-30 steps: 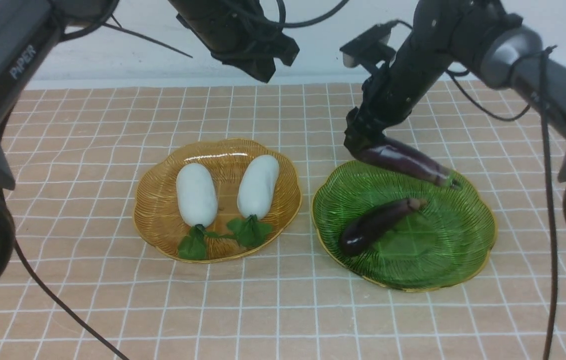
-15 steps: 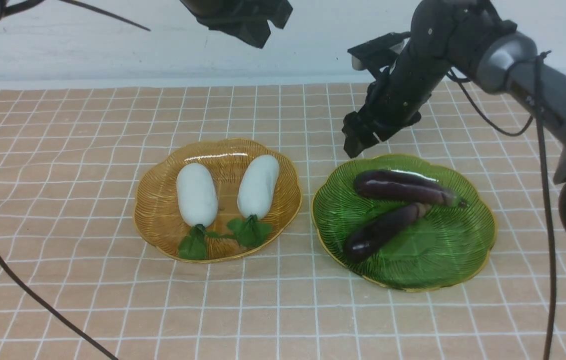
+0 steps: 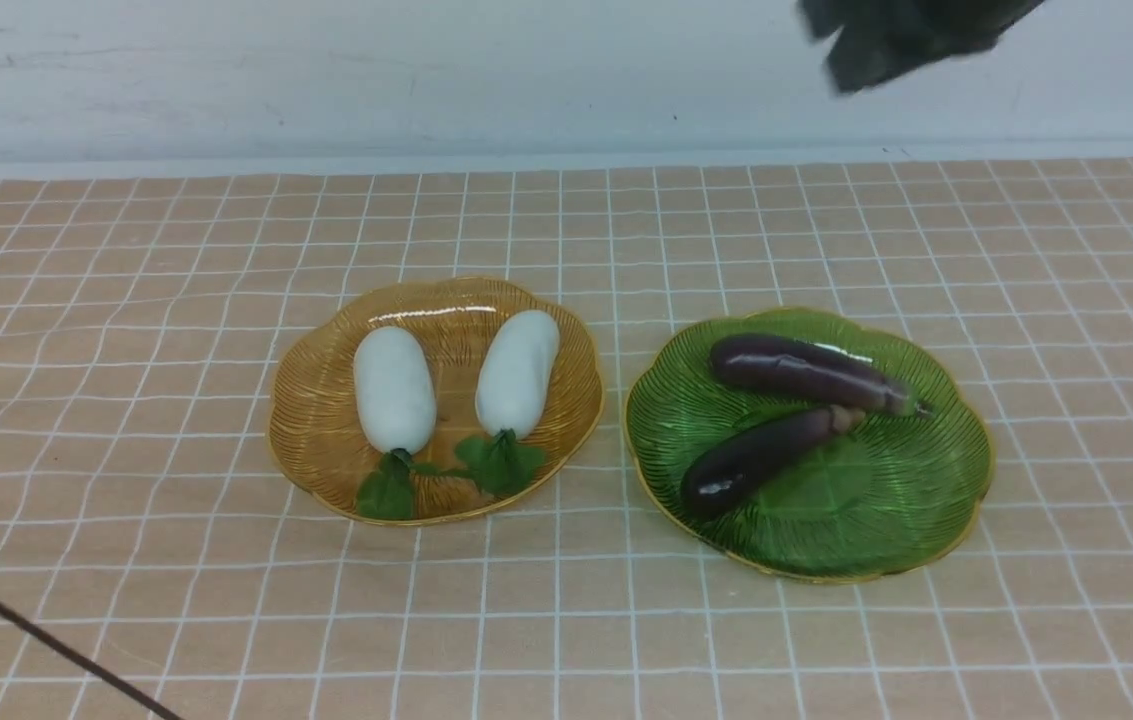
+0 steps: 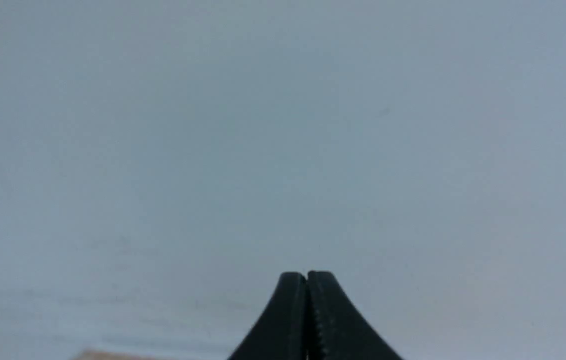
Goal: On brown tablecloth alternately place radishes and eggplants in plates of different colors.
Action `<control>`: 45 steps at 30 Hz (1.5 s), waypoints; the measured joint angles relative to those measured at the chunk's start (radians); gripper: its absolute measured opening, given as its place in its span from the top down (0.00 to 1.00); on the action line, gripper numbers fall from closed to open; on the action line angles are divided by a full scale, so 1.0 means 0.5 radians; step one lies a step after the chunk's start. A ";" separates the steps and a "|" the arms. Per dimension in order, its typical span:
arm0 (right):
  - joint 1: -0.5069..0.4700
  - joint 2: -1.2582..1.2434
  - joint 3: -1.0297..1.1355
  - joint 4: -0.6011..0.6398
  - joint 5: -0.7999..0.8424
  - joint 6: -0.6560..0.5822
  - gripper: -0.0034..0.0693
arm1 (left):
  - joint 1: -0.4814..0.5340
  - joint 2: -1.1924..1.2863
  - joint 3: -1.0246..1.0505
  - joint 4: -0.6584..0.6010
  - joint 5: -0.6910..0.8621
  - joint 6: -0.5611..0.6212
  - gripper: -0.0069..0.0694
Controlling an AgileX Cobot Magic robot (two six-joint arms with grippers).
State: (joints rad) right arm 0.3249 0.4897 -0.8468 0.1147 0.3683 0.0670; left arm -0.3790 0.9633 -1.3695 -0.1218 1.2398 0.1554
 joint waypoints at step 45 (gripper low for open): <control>0.000 -0.975 0.578 0.010 0.390 0.050 0.97 | 0.078 -1.960 1.911 0.244 -1.040 -0.339 0.90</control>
State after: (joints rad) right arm 0.3249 0.0021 -0.5578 0.1197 0.5634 0.0918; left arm -0.3398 -0.0167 -0.4137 0.0000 0.7197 -0.0140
